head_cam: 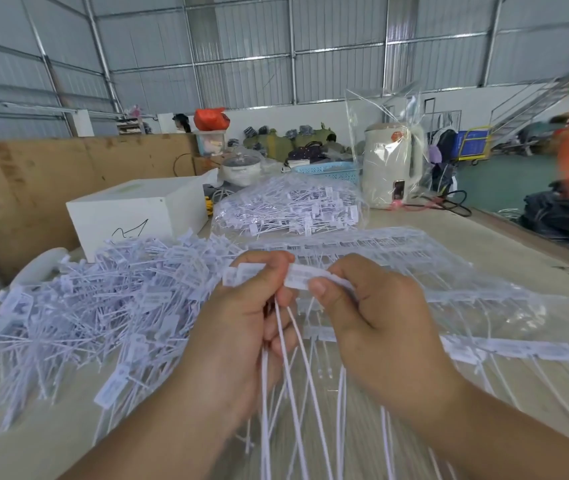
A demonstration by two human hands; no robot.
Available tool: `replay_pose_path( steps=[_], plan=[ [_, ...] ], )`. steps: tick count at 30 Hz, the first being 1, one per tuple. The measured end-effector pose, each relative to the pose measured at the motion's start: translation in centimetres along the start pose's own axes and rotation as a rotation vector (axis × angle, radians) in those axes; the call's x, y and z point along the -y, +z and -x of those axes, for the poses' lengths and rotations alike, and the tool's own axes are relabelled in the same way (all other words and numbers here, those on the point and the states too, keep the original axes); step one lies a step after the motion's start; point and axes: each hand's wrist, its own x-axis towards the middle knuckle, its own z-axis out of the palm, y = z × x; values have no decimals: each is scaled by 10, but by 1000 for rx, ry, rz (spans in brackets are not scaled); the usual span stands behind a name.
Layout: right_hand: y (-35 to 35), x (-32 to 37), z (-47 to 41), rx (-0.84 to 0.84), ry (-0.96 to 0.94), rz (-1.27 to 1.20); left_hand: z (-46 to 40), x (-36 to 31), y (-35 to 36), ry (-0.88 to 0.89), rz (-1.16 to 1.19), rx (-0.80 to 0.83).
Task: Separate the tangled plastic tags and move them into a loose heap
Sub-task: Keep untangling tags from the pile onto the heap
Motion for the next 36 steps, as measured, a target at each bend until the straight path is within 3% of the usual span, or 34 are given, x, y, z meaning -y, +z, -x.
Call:
replay_pose_path(
  steps=[6,9,14,21,26,30,34,36],
  plan=[
    [-15,-10,-17,-263,129,-155,-18,-11,-24,12,165,-235],
    [-20,-14,-11,5,131,-296,-21,-15,-29,45,101,-160],
    [-10,-10,-3,443,133,-450,-8,-5,-18,70,-197,156],
    [-20,-10,-8,606,126,-298,-11,-3,-23,-59,-386,245],
    [-17,-5,-8,526,160,-220,-9,-1,-17,2,-356,189],
    [-9,3,-3,283,97,-207,-4,4,-6,-14,-106,141],
    [-8,9,-3,55,6,-35,-12,5,-9,-119,144,89],
    [-18,4,-10,-74,50,-130,-19,-1,-18,-122,153,19]
  ],
)
